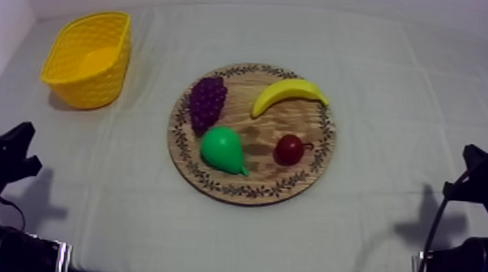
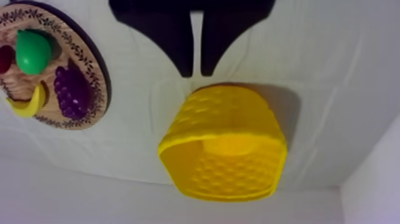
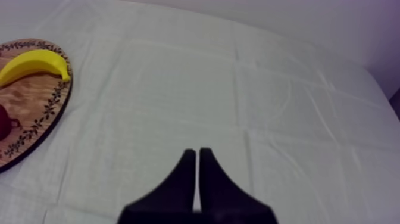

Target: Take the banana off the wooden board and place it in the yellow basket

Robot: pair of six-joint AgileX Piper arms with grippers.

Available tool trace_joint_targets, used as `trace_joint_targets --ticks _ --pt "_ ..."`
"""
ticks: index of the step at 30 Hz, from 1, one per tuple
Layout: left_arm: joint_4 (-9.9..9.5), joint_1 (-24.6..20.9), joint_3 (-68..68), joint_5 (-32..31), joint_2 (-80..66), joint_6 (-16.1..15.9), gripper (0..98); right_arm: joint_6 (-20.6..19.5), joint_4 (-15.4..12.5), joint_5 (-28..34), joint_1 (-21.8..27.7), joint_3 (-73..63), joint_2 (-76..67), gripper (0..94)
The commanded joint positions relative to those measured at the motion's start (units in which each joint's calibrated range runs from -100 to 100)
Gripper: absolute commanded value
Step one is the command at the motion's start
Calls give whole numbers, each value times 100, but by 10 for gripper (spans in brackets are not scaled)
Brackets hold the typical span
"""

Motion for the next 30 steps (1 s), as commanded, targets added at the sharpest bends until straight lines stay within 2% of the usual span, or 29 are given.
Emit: trace_joint_targets --ticks 1,4,6,13,17,21,24,30 --pt "-109 101 -510 -27 547 58 55 1 1 -1 -2 -3 -2 3" --pt "-359 311 -1309 -53 1346 218 57 1 1 -1 -2 -3 -2 3" --pt "-445 427 -1953 -61 1967 228 57 1 1 -1 -2 -3 -2 3" --pt "-491 819 -3753 -227 3798 23 58 1 1 -1 -2 -3 -2 3" --pt "-422 1082 -4530 -280 4729 -143 58 1 1 -1 -2 -3 -2 3" --pt "-436 1447 -5227 -261 5486 -280 59 1 1 -1 -2 -3 -2 3" --pt "-543 1734 -5765 -76 5981 -279 59 1 1 -1 -2 -3 -2 3" --pt "-873 2310 -6647 333 6941 -60 60 1 1 -1 -2 -3 -2 3"
